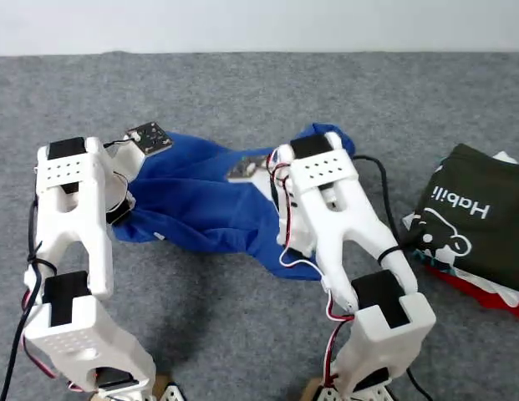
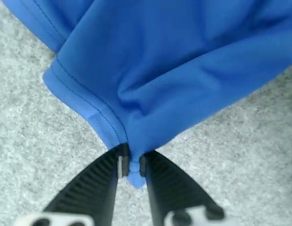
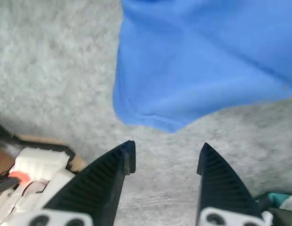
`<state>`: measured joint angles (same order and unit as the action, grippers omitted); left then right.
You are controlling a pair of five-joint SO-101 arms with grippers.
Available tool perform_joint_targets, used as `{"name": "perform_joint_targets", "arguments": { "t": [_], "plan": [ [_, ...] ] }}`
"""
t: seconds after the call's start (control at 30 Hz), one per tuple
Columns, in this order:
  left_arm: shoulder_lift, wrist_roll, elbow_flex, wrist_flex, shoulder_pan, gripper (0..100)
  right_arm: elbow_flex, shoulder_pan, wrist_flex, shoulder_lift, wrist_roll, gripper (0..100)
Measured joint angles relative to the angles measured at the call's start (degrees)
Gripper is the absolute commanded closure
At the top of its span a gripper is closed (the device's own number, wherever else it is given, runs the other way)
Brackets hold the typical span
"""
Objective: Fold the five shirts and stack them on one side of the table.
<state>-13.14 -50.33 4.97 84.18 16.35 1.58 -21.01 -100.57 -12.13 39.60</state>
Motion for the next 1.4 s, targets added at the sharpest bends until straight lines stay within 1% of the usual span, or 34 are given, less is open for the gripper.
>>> {"name": "perform_joint_targets", "arguments": {
  "t": [0.3, 0.53, 0.63, 0.73, 0.8, 0.97, 1.0, 1.2, 1.4],
  "plan": [
    [0.00, 0.00, 0.00, 0.00, 0.00, 99, 5.54, 0.09, 1.67, 0.00, -0.09, 77.5],
    [0.00, 0.00, 0.00, 0.00, 0.00, 99, 14.95, 0.18, 11.78, -0.62, -0.09, 77.5],
    [0.00, 0.00, 0.00, 0.00, 0.00, 99, 15.12, 0.00, 15.91, -3.25, -0.09, 77.8],
    [0.00, 0.00, 0.00, 0.00, 0.00, 99, 14.86, 0.26, 17.58, -5.71, -0.18, 77.9],
    [0.00, 0.00, 0.00, 0.00, 0.00, 99, 12.48, 0.44, 17.58, -8.35, -0.97, 79.3],
    [0.00, 0.00, 0.00, 0.00, 0.00, 99, 6.42, 1.41, 16.97, -13.80, -1.58, 97.6],
    [0.00, 0.00, 0.00, 0.00, 0.00, 99, 5.27, 1.49, 16.35, -14.59, -1.58, 99.3],
    [0.00, 0.00, 0.00, 0.00, 0.00, 99, 0.00, 1.93, 12.31, -18.29, -1.14, 98.7],
    [0.00, 0.00, -1.32, 0.44, 0.00, 99, -9.93, 3.78, 4.40, -18.29, 0.53, 98.7]
  ]
}}
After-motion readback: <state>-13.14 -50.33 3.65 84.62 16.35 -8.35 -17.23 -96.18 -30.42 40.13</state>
